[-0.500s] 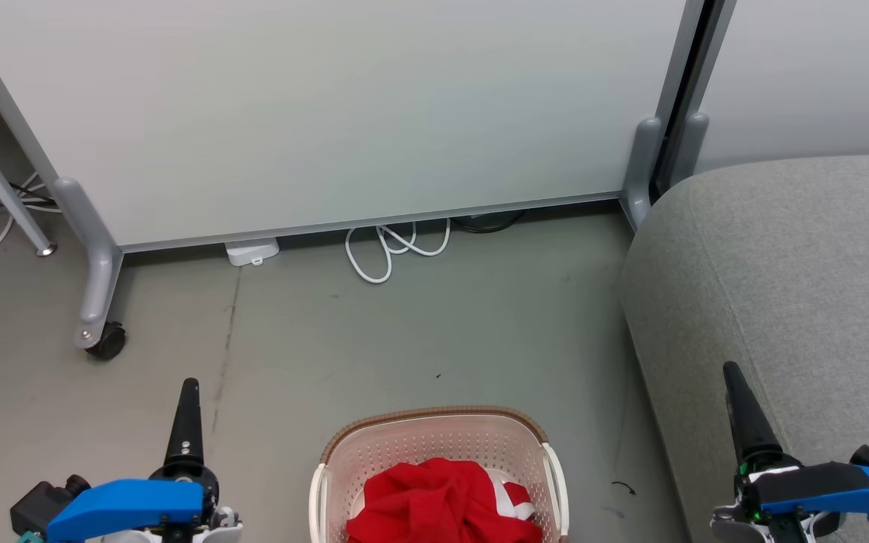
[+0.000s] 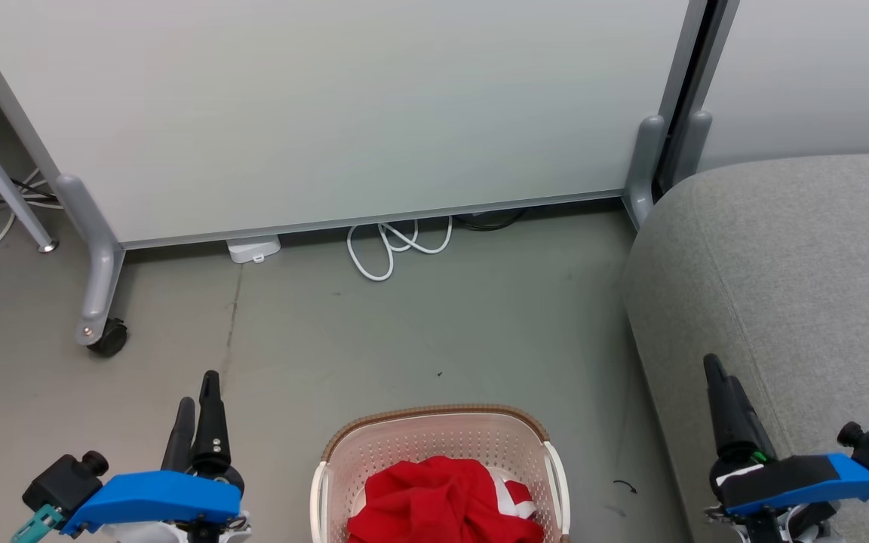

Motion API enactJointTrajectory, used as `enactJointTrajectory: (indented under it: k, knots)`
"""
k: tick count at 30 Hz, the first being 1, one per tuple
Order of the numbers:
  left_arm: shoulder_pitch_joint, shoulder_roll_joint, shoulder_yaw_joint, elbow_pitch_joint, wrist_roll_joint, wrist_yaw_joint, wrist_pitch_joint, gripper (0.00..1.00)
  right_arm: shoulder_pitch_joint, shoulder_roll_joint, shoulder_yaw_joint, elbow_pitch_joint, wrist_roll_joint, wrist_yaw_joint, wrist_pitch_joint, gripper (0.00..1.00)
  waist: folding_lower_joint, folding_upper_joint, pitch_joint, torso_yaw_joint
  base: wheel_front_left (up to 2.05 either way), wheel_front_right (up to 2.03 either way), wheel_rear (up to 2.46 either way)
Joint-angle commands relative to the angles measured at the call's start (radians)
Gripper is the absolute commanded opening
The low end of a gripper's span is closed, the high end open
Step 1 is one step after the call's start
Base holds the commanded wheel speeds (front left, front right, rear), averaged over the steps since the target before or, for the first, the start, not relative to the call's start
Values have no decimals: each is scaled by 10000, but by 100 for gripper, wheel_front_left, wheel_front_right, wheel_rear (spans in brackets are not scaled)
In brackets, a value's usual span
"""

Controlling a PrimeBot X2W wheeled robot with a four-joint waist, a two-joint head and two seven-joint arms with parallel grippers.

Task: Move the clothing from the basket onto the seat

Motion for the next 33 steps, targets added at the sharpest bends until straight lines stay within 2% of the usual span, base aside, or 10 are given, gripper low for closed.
enactJointTrajectory:
  k: [1,17,33]
  knots:
    - [-262,72,-91,-147,535,13,-121,100,-262,-62,41,-167,-549,25,-119,100,0,0,2,0,0,0,0]
    - [-176,216,-524,-234,3344,41,-612,100,-302,-78,194,-105,-2982,29,-609,100,0,0,7,4,0,0,0]
    - [-106,291,-840,-99,5254,-7,-1045,100,-365,-90,272,233,-4774,29,-1048,100,0,0,-45,14,0,0,0]
